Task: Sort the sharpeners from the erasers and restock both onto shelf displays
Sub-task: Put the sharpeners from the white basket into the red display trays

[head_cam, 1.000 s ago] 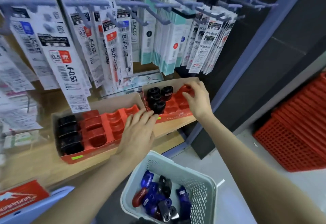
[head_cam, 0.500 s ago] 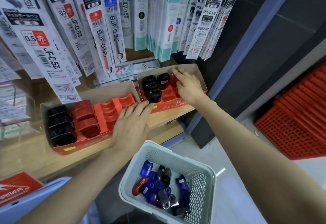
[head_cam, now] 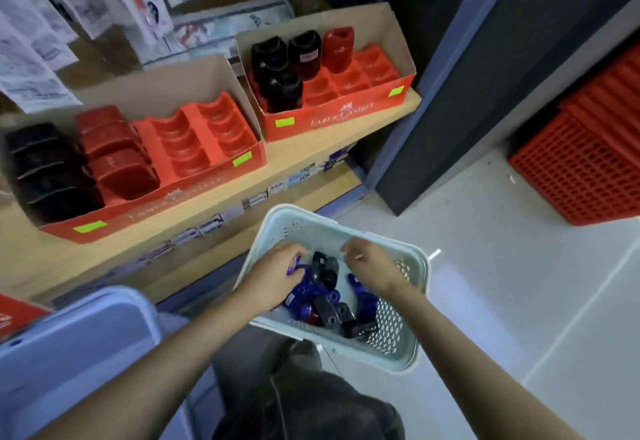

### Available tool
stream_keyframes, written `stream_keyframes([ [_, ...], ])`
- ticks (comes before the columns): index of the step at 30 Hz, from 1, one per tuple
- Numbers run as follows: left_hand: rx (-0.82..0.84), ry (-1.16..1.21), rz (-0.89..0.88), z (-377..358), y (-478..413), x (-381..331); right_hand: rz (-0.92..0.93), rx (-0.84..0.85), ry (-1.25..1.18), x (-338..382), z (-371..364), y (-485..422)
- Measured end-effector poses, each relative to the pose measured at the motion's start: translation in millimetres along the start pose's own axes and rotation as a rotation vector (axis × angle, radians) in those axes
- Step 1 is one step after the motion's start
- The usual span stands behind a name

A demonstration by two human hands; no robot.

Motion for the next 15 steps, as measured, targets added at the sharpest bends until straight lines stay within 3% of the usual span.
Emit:
stream_keyframes([
  [3,-0.02,0.185,0.248,-39.5,-13.6,37.4,-0.282,0.019,-0.201,-46.6,-49.6,-15.5],
  [7,-0.144,0.349,0.425,-63.1,-39.1,72.6,-0.429,-0.019,-0.541,-73.8,-91.9,-33.7],
  [10,-0.202,0.441,0.476,-80.5,-62.7,88.7,-0.55,-0.129,-0.766,-83.1,-111.6,-51.6],
  [15,-0.202,0.419,0.45,-108.1,-85.3,100.2,-0.595,-0.206,-0.835,-83.1,-124.9,-68.3],
])
Point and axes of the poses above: each hand's wrist, its own y-axis away from the middle knuckle, its own z-axis out of the back of the hand, x = y × z, the point moved 4 cm from there along -y, towards the middle knuckle, and after that the axes turned 8 degrees about -z, right-handed, at the moved point
